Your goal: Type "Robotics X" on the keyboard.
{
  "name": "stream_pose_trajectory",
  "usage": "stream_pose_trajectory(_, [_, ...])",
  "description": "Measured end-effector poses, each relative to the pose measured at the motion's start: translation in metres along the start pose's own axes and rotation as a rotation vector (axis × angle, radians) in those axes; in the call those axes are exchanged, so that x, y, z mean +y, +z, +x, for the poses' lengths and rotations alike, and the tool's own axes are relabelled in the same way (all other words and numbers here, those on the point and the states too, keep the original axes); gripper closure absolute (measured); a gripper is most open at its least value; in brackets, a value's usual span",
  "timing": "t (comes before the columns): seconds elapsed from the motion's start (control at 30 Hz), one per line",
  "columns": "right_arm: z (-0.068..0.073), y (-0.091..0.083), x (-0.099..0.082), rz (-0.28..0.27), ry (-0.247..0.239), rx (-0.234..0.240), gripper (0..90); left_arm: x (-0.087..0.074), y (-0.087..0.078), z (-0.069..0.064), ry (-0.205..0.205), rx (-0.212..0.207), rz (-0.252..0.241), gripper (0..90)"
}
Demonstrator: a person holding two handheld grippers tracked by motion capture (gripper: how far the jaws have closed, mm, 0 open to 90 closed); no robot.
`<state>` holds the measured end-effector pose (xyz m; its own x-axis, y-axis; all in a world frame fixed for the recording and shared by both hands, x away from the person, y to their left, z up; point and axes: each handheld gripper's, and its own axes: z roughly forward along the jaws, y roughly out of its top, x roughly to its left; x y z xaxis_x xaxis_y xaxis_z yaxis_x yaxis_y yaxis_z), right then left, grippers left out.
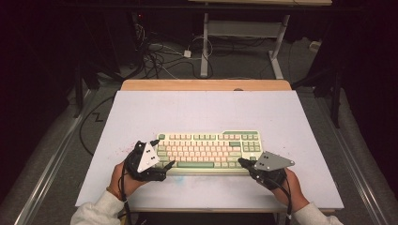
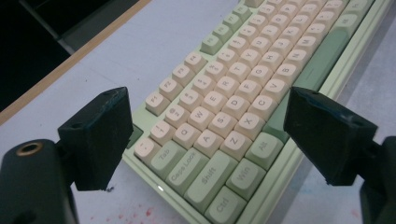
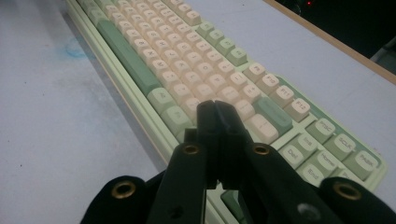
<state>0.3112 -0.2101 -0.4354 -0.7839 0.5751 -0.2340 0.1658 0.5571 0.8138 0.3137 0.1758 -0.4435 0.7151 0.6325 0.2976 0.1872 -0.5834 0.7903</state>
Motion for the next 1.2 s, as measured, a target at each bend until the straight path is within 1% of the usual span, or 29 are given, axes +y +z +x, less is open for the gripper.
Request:
stream_pose_trajectory(0.1, [0.001,0.007,0.005,0.013,-0.003,0.003,90.0,-0.005,-0.003,0.000,-0.006,0.002,0.012,15.4])
stream_pose_trajectory(0.23, [0.001,0.018,0.011,0.022,-0.005,0.017,90.0,-0.010,-0.006,-0.001,-0.021,0.005,0.015,15.4])
stream_pose_trajectory(0.3, [0.001,0.024,0.014,0.031,-0.004,0.021,90.0,-0.013,-0.008,-0.002,-0.017,0.009,0.025,15.4])
stream_pose_trajectory(0.4, [0.000,0.033,0.020,0.037,-0.003,0.024,90.0,-0.017,-0.010,-0.003,-0.023,0.012,0.033,15.3])
stream_pose_trajectory(0.6, [0.001,0.051,0.032,0.052,-0.013,0.036,90.0,-0.025,-0.013,-0.003,-0.039,0.006,0.042,15.3])
stream_pose_trajectory(0.77, [0.002,0.069,0.042,0.073,-0.023,0.043,90.0,-0.025,-0.013,-0.004,-0.033,0.004,0.038,15.3])
stream_pose_trajectory(0.87, [0.003,0.080,0.047,0.095,-0.024,0.045,90.0,-0.025,-0.012,-0.004,-0.032,0.000,0.041,15.4])
stream_pose_trajectory(0.9, [0.003,0.083,0.048,0.098,-0.025,0.052,90.0,-0.025,-0.012,-0.004,-0.032,-0.001,0.041,15.3])
stream_pose_trajectory(1.0, [0.004,0.090,0.051,0.112,-0.021,0.049,90.0,-0.025,-0.011,-0.005,-0.029,-0.006,0.044,15.3])
stream_pose_trajectory(1.07, [0.004,0.095,0.053,0.119,-0.030,0.050,90.0,-0.025,-0.010,-0.005,-0.028,-0.007,0.044,15.3])
stream_pose_trajectory(1.13, [0.004,0.098,0.054,0.128,-0.022,0.047,90.0,-0.025,-0.010,-0.005,-0.027,-0.006,0.046,15.4])
stream_pose_trajectory(1.2, [0.003,0.102,0.055,0.136,-0.031,0.050,90.0,-0.025,-0.010,-0.005,-0.029,-0.005,0.046,15.3])
